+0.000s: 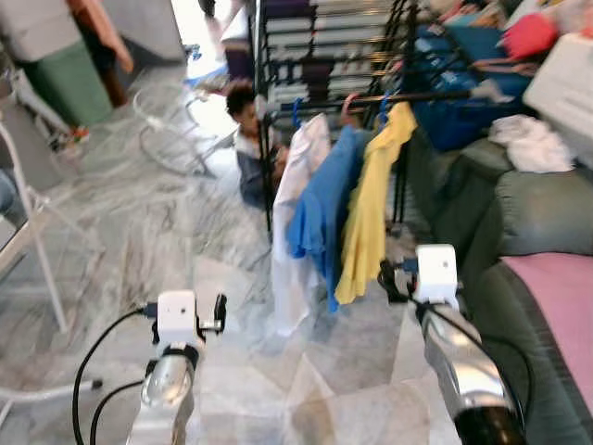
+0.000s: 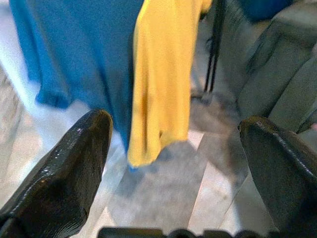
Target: Hang hanger
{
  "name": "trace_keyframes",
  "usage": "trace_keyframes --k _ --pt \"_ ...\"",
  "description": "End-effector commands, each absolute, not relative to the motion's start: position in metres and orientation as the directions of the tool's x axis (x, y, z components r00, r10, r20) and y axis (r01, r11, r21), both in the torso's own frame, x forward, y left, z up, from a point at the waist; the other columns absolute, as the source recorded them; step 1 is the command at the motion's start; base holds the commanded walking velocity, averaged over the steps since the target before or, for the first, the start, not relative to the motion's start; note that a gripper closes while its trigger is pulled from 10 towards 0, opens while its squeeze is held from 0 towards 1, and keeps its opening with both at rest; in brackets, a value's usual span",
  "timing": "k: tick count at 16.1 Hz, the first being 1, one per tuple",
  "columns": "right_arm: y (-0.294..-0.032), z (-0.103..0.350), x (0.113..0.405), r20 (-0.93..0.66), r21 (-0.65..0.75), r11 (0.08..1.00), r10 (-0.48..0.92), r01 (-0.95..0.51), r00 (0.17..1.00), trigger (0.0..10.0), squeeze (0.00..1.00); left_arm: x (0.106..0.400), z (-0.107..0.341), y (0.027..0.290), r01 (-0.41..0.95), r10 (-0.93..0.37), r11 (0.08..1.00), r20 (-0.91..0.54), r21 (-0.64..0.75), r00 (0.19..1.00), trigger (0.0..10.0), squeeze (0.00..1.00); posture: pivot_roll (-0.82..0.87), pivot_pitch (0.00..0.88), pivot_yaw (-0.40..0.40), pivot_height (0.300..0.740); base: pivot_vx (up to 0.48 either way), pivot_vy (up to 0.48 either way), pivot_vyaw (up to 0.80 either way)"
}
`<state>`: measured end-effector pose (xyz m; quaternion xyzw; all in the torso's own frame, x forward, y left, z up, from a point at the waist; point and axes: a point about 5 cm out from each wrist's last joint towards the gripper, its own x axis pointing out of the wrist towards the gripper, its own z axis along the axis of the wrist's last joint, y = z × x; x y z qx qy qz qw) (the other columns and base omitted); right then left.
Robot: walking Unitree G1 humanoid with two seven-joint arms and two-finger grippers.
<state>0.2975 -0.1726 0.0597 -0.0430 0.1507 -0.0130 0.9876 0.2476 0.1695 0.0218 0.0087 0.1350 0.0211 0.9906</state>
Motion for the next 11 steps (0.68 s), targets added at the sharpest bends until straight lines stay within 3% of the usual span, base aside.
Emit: trace_keyframes --k 1,5,8,11 --pt "-0.169 0.056 0.297 -0.306 -0.084 0.996 -0.016 -0.01 0.952 10.0 0.0 0.242 0.014 0.171 -0.035 0.04 0.999 -0.296 0.022 0.954 10.0 0.0 -0.07 0.018 0.059 0.74 0.0 0.0 0.0" --pt "-0.177 0.019 0.279 -0.431 -0.04 0.999 -0.019 0.002 0.902 10.0 0.0 0.219 -0.024 0.169 -0.011 0.03 0.999 -0.434 0.048 0.9 10.0 0.0 -0.12 0.022 0.059 0.74 0.0 0.0 0.0" --pt "-0.186 -0.019 0.257 -0.555 -0.021 1.0 -0.006 -0.007 0.832 10.0 0.0 0.2 -0.06 0.175 0.04 0.005 0.997 -0.626 0.059 0.78 10.0 0.0 -0.13 0.004 0.065 0.74 0.0 0.0 0.0" --pt "-0.186 -0.039 0.246 -0.644 -0.038 0.999 -0.023 -0.001 0.765 10.0 0.0 0.19 -0.072 0.195 -0.048 0.05 0.999 -0.72 0.023 0.692 10.0 0.0 -0.15 0.0 0.072 0.74 0.0 0.0 0.0"
